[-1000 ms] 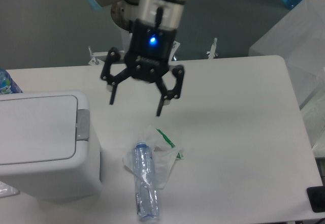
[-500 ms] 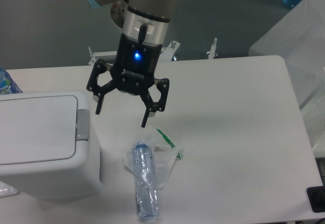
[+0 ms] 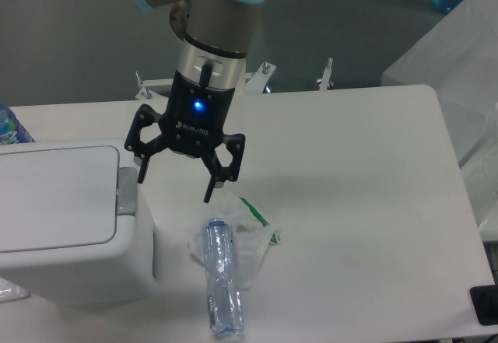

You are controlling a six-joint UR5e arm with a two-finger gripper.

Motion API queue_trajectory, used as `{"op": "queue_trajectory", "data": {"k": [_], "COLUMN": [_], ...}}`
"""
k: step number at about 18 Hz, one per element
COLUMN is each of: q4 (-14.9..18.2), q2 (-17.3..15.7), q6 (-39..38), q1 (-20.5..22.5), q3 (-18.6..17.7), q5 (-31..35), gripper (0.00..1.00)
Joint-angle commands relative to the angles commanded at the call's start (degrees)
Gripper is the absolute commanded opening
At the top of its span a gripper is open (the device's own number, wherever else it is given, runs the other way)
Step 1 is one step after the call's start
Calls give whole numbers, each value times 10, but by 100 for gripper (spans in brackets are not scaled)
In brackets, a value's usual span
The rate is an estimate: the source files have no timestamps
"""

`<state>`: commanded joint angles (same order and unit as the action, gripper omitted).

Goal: Open the trash can

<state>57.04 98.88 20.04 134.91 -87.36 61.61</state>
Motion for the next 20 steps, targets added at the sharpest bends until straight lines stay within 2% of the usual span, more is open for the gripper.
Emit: {"op": "queue_trajectory", "data": {"k": [11, 20], "q4": [0, -1], "q2": [24, 25], "q6": [-1, 1], "q1": [-29, -31], "q3": [-1, -3], "q5": [18, 20], "gripper": [100, 100]}}
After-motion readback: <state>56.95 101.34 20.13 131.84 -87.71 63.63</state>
